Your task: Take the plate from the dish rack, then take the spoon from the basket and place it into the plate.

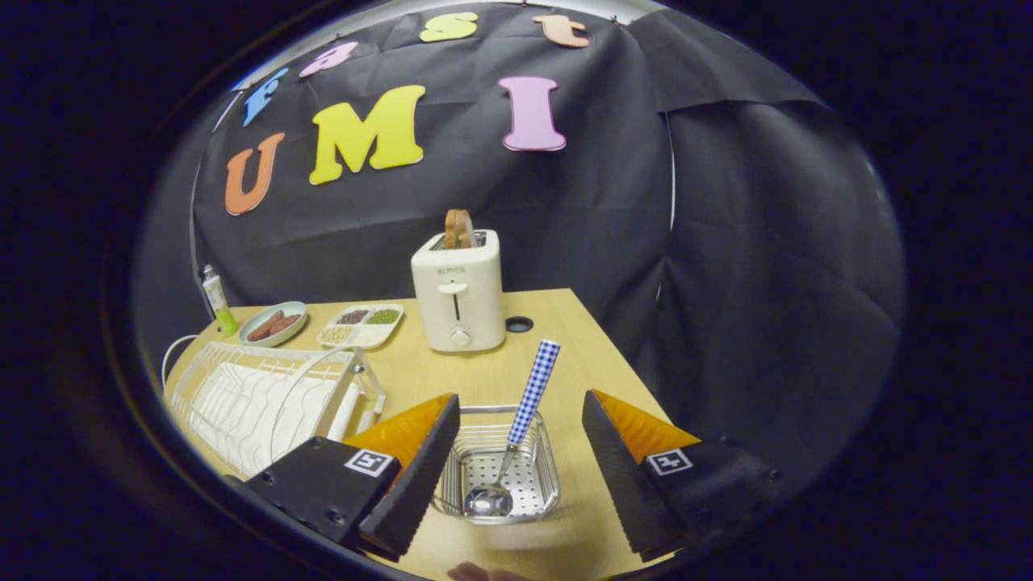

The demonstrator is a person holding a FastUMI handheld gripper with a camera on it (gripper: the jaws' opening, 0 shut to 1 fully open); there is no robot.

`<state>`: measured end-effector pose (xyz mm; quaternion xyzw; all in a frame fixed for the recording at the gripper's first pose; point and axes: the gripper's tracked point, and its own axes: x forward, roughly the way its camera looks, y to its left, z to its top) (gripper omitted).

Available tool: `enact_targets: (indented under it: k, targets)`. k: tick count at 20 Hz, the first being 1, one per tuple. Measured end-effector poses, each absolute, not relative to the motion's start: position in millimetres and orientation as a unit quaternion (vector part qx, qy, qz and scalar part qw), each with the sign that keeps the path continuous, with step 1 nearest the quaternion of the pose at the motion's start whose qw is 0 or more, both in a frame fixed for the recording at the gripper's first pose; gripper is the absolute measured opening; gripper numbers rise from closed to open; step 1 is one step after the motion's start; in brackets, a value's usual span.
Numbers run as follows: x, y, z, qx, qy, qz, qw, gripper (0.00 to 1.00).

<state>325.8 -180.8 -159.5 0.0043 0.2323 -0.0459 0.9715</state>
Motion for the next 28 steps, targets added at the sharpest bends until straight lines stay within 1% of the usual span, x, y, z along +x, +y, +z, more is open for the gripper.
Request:
enact_targets:
  k: [1,2,3,5,6,7,10,11,13,16,19,22,25,28]
  targets:
    - [334.0,-184.4,-157.1,0.023,0.228,-0.047,0.972,0.96]
    - [344.8,-181.3,-155.1,0.044,0.221,-0.039,0.974,0.96]
    - [352.5,-181.0,-154.7,0.054,0.218,-0.038,0.974,0.9]
    - [357.1,-186.8,-171.1,0.047,0.244,-0.052,0.967,0.69]
    - [357.0,-181.7,-173.1,0.042,0.252,-0.042,0.966,0.59]
    - [359.0,-177.8,-172.9,0.047,0.256,-0.036,0.965,0.46]
    - [357.5,-169.3,-165.9,0.051,0.24,-0.027,0.969,0.19]
    - [353.0,-165.4,-159.7,0.044,0.235,-0.022,0.971,0.17]
    - [349.0,-164.6,-140.6,0.029,0.209,-0.03,0.977,0.15]
    - [328.3,-159.6,-91.2,0.0,0.144,-0.033,0.989,0.15]
    - [295.5,-144.3,-46.9,-0.028,0.09,-0.037,0.995,0.15]
    - [250.8,-114.0,-18.1,-0.03,0.054,-0.017,0.998,0.15]
    - [201.2,-72.6,-12.1,-0.029,0.032,0.015,0.999,0.15]
    - [157.2,-30.1,-33.6,-0.03,0.033,0.039,0.998,0.15]
